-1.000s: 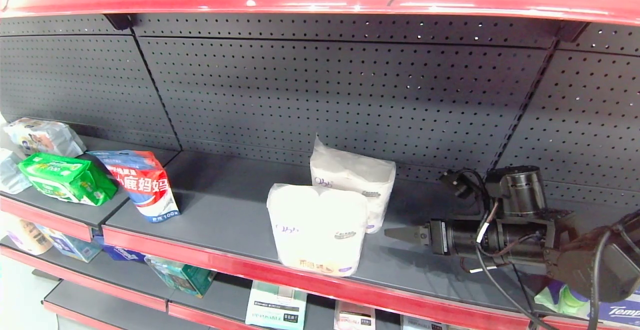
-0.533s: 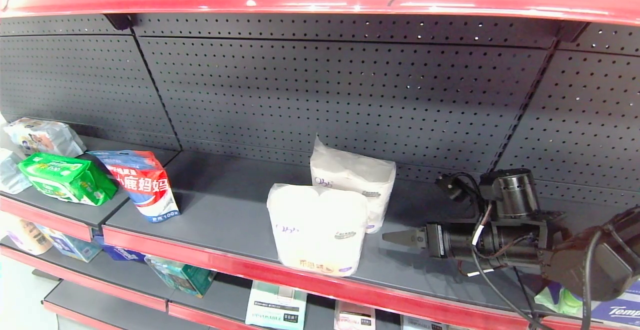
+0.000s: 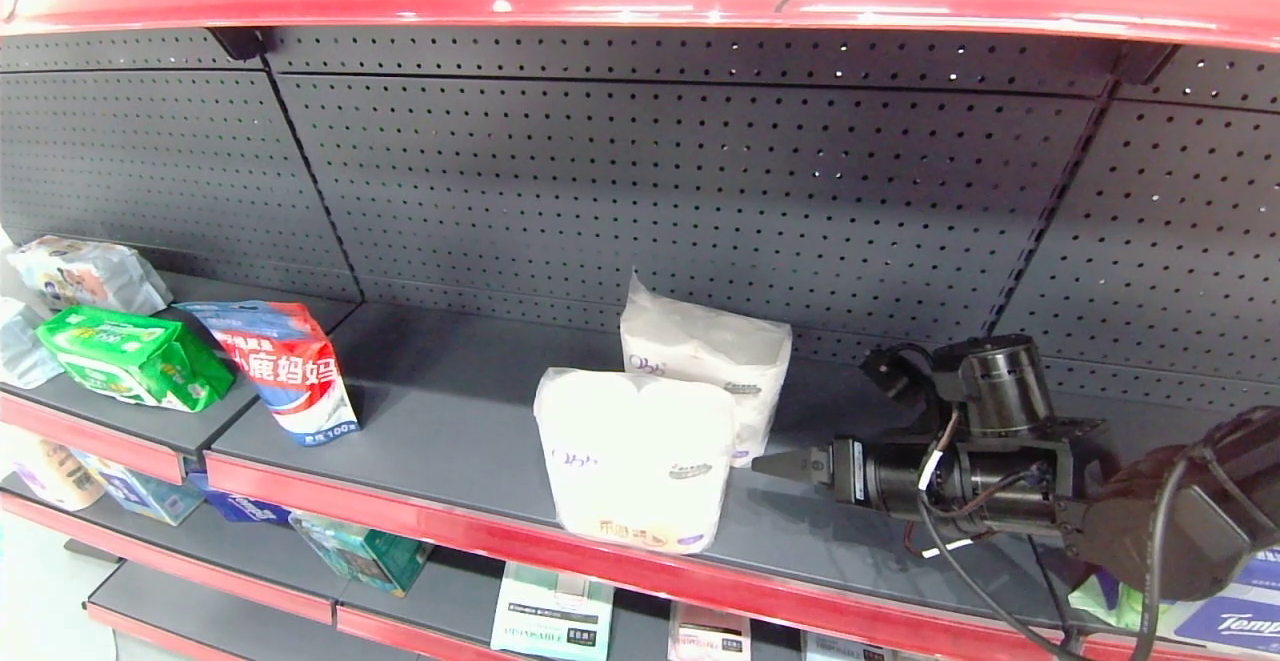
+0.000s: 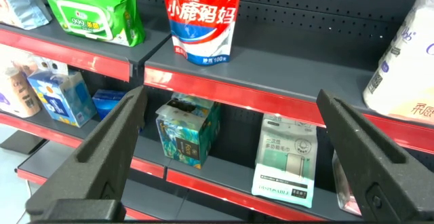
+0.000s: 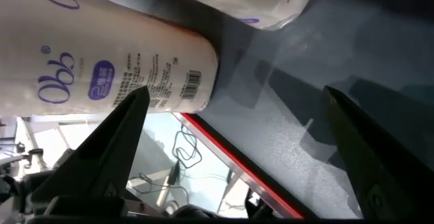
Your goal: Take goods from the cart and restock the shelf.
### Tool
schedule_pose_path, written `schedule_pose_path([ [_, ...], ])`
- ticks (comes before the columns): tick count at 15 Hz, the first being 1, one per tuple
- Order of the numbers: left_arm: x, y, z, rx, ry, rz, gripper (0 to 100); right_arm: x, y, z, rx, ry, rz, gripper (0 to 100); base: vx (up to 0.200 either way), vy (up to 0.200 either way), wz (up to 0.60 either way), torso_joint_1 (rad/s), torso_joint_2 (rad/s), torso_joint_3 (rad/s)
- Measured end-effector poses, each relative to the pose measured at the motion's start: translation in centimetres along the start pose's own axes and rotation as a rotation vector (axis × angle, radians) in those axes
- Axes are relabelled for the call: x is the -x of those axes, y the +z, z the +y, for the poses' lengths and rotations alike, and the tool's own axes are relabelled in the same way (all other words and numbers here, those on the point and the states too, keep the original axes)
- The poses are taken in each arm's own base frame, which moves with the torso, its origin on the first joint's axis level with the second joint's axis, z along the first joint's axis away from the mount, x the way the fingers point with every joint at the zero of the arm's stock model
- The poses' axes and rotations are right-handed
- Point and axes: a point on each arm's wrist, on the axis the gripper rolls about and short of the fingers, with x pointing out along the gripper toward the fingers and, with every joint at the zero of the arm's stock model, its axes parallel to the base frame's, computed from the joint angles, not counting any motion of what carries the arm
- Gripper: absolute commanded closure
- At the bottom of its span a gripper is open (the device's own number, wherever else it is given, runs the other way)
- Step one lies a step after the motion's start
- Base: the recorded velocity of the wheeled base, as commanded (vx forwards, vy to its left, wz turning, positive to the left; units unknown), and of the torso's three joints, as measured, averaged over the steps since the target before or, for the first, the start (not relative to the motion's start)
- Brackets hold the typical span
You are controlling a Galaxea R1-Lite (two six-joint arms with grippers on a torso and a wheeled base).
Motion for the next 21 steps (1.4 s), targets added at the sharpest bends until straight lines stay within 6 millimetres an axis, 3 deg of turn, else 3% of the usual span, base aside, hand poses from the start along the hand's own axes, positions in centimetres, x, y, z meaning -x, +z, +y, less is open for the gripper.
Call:
schedule_pose_path([
  [21, 0.0, 0.0, 0.0, 0.000, 0.000, 0.000, 0, -2.0, 0.6, 1.5, 0.001, 0.026, -0.002, 0, 0.000, 0.000, 0.00, 0.000, 0.00, 0.000],
])
